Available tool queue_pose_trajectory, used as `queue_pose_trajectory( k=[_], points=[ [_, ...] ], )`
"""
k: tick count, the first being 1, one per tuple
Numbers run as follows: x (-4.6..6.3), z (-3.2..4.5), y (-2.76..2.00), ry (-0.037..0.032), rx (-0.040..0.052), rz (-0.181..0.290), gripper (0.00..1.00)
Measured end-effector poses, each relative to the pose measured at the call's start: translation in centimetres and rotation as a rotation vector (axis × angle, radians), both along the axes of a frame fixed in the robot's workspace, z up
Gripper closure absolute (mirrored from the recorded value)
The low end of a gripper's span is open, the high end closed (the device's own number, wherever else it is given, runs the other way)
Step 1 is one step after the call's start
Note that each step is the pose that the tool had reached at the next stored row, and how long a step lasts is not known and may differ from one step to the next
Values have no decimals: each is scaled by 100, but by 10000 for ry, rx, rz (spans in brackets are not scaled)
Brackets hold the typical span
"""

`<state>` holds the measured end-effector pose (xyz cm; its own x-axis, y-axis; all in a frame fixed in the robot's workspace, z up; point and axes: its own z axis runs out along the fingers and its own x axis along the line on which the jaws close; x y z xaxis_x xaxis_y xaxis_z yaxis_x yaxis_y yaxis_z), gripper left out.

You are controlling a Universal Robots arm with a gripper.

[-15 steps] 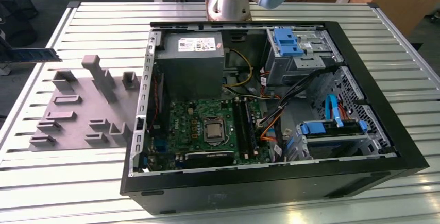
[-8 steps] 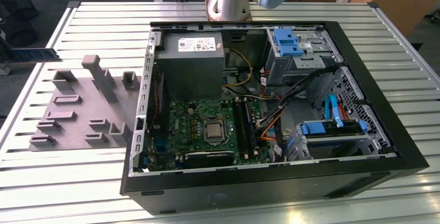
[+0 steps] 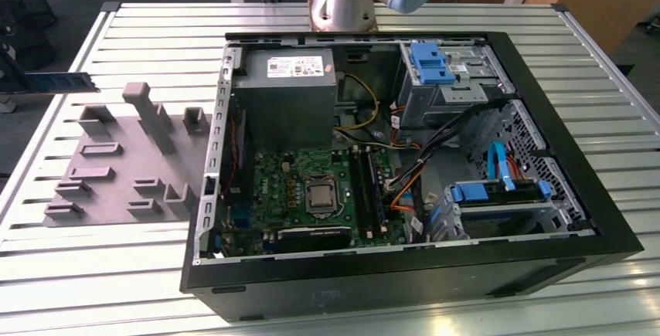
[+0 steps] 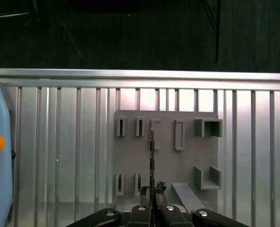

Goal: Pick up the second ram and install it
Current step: 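Pick up the second ram and move it above second insertion slot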

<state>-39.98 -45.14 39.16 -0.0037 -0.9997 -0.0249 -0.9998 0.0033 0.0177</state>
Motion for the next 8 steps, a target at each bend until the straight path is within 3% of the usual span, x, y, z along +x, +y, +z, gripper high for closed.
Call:
queue_pose_trajectory(
  k=[8],
  points=[
    [37, 0, 0, -1, 0, 0, 86]
  ],
)
